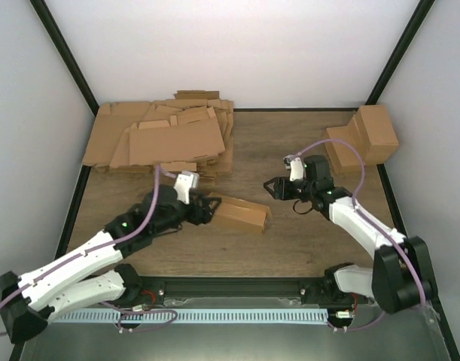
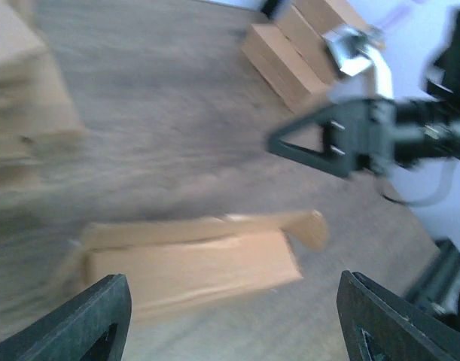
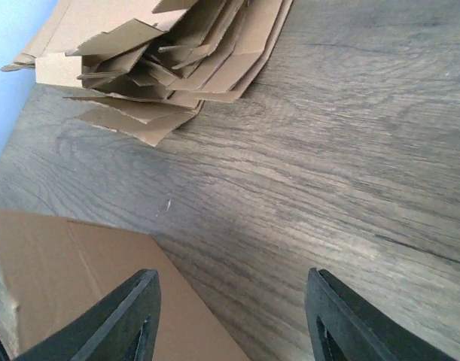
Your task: Fold the paper box
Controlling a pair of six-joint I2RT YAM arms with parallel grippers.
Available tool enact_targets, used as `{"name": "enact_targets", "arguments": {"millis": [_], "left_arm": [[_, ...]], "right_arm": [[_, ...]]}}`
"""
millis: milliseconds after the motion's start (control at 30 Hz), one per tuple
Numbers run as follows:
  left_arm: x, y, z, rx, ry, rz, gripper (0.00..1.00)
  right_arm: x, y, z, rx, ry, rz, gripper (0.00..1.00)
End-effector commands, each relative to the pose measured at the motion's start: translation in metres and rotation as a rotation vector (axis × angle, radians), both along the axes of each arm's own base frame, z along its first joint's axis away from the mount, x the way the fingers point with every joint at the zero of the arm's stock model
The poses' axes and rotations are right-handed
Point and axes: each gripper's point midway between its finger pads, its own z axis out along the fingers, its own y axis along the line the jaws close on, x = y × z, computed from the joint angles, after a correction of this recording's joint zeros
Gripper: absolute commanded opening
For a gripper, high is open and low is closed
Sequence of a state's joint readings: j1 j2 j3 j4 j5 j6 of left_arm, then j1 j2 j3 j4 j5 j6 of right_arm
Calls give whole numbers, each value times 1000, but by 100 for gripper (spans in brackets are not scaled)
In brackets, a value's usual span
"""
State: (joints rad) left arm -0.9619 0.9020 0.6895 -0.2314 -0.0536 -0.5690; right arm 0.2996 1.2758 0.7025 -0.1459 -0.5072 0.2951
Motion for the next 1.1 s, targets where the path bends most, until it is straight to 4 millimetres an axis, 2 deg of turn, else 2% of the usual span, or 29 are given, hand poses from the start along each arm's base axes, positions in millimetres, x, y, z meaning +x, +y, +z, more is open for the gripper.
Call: {"name": "enact_targets", "arguments": {"millis": [0, 133, 233, 367, 500, 700, 833, 1067], "left_arm": [[19, 48, -19, 161, 41, 68, 75], [43, 66, -26, 193, 86, 129, 67], [57, 72, -29, 238, 90, 173, 66], [66, 64, -36, 267, 88, 142, 65], [67, 51, -44, 255, 106, 88, 60], [62, 27, -52, 202, 103, -31, 50], [64, 27, -62, 229, 103, -37, 47], [68, 32, -78, 281, 127, -15, 45]], "right_arm": [[-22, -10, 11, -39, 7, -46, 58], [-47, -8, 24, -59, -2, -51, 70], [-63, -1, 27, -44, 30, -55, 73], [-78, 5, 19, -58, 86, -62, 68], [-92, 12, 10, -78, 145, -68, 65], [-106, 4, 0, -87, 212, -118, 66], [-109, 4, -1, -85, 219, -107, 61], [-111, 14, 2, -64, 241, -62, 46]]}}
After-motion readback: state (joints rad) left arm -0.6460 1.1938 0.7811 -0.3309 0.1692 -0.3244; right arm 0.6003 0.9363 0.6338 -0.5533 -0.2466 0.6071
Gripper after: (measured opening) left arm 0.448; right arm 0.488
